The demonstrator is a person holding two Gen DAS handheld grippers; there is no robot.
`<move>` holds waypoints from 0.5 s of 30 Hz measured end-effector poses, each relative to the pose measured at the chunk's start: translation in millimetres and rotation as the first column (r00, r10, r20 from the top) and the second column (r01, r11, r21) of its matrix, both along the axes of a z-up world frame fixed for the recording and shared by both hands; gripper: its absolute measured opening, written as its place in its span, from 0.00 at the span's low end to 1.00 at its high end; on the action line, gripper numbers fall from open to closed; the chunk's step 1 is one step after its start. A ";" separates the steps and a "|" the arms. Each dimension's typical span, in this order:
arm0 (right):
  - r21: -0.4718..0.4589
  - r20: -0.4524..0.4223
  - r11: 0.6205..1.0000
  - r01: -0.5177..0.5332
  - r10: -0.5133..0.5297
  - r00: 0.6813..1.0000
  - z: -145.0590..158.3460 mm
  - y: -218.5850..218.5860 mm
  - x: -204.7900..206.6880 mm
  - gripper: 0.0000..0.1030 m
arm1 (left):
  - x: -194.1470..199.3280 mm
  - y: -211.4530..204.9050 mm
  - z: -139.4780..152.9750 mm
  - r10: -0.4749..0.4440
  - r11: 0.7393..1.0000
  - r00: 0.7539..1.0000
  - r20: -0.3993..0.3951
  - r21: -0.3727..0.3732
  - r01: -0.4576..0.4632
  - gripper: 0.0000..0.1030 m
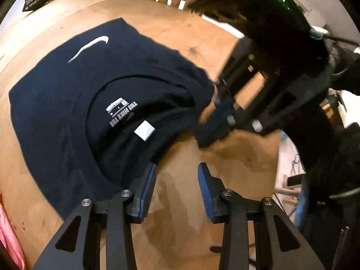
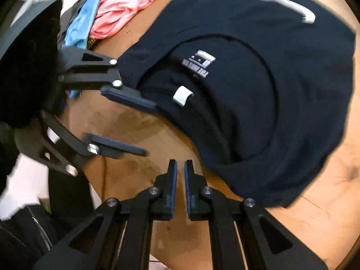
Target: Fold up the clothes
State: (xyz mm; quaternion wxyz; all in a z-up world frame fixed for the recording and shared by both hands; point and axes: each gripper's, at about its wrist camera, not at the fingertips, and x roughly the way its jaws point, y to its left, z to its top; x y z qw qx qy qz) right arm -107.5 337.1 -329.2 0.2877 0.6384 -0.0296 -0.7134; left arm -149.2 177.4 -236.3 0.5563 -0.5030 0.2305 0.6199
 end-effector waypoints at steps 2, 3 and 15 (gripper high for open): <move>-0.039 -0.064 0.997 0.062 -0.064 0.996 19.4 15.6 -5.9 0.07 | -5.7 3.7 11.5 0.029 0.999 0.999 -0.034 0.042 -0.028 0.34; -0.051 -0.089 0.994 0.095 -0.099 0.991 26.6 23.0 -10.5 0.07 | -9.3 7.7 14.4 0.045 0.997 0.998 -0.046 0.065 -0.042 0.34; 0.043 -0.166 0.977 0.211 -0.201 0.965 9.6 27.5 -66.9 0.07 | 1.6 9.8 -10.3 0.024 1.000 0.999 0.022 0.017 -0.025 0.45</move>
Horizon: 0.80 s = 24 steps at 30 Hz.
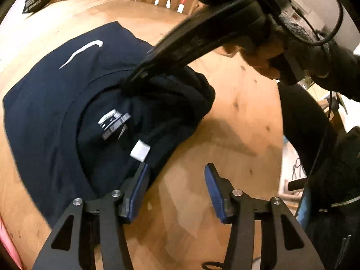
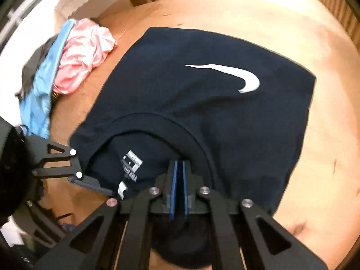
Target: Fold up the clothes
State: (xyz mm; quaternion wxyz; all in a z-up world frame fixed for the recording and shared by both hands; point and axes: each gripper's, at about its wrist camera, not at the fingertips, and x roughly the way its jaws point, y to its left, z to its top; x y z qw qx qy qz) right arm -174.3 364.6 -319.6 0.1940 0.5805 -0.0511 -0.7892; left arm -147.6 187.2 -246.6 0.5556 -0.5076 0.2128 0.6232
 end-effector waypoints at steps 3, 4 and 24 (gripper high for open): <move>-0.010 -0.047 0.998 0.064 -0.064 0.997 15.6 20.5 20.6 0.08 | -10.8 -24.6 25.3 0.066 0.997 0.994 -0.083 0.052 -0.062 0.46; 0.002 -0.061 0.996 0.093 -0.093 0.994 19.1 28.8 28.8 0.09 | -20.1 -32.7 29.7 0.112 0.993 0.986 -0.126 0.062 -0.105 0.46; 0.144 0.005 0.978 0.151 -0.153 0.988 -16.0 68.5 -40.5 0.07 | -128.3 85.7 -20.3 0.214 0.977 0.963 -0.163 0.022 -0.213 0.53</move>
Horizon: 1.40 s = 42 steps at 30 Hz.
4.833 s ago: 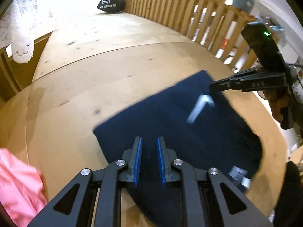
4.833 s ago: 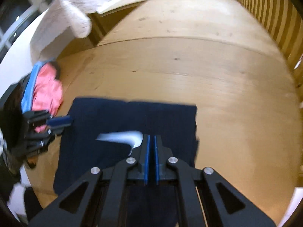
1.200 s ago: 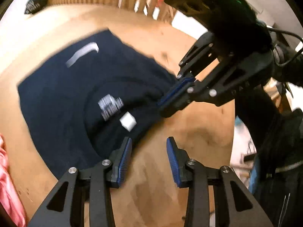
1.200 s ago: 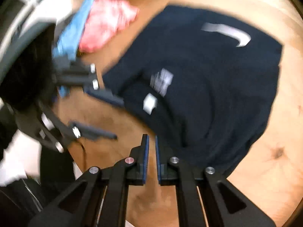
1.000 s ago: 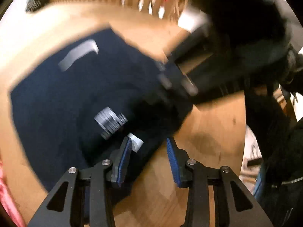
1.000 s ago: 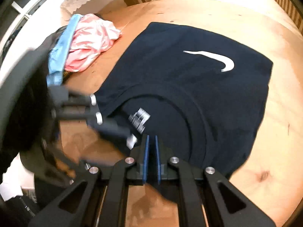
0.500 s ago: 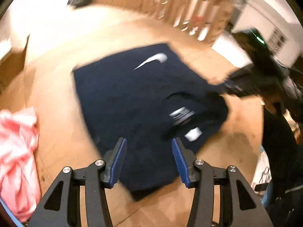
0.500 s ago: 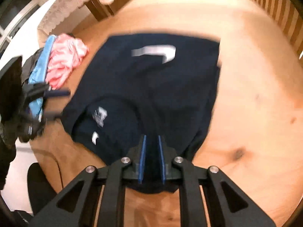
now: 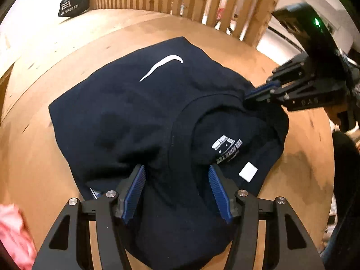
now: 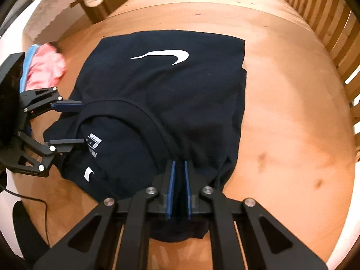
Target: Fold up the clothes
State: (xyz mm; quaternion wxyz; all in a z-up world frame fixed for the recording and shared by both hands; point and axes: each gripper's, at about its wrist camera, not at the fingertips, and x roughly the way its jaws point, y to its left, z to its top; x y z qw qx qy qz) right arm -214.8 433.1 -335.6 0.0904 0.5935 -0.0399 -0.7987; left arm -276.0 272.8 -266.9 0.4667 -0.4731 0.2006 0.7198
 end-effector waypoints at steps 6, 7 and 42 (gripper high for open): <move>0.037 0.031 0.997 -0.068 0.067 0.997 -0.5 -1.8 -8.8 0.08 | 13.8 -5.1 -3.0 -0.027 0.998 1.000 -0.009 -0.049 0.026 0.53; 0.050 0.024 0.996 -0.069 0.068 0.997 -0.3 -3.6 -8.1 0.08 | 18.4 -6.7 -3.5 -0.032 0.997 0.999 -0.023 -0.064 0.031 0.53; 0.369 -0.134 0.896 0.249 -0.213 0.968 14.8 193.5 -245.3 0.14 | -219.2 299.7 -41.1 0.115 0.988 0.992 -0.045 0.110 -0.109 0.64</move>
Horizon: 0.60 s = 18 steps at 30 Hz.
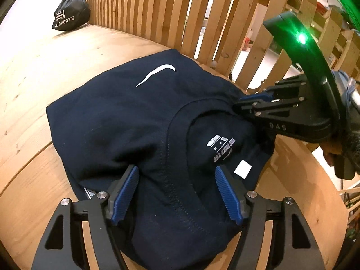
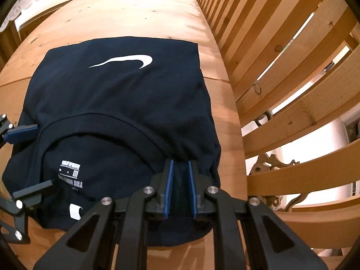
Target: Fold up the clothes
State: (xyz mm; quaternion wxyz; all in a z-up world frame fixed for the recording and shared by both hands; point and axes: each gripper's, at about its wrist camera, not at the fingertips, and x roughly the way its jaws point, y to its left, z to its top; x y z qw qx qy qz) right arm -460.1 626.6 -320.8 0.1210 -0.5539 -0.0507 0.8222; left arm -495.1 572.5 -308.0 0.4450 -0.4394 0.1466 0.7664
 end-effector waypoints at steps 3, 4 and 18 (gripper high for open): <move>-0.003 -0.004 1.000 0.007 -0.007 1.000 2.4 -8.7 3.0 0.15 | 2.7 -30.3 16.0 0.041 0.999 0.999 0.013 -0.027 -0.040 0.59; -0.003 -0.010 1.000 0.008 -0.008 1.000 8.8 -8.3 11.0 0.19 | 5.0 -35.6 20.5 0.061 0.998 0.998 0.019 -0.036 -0.061 0.59; -0.127 -0.107 0.988 -0.089 0.075 0.991 85.2 -97.4 126.8 0.50 | 96.3 -179.0 134.1 0.288 0.954 0.955 -0.063 -0.064 -0.292 0.65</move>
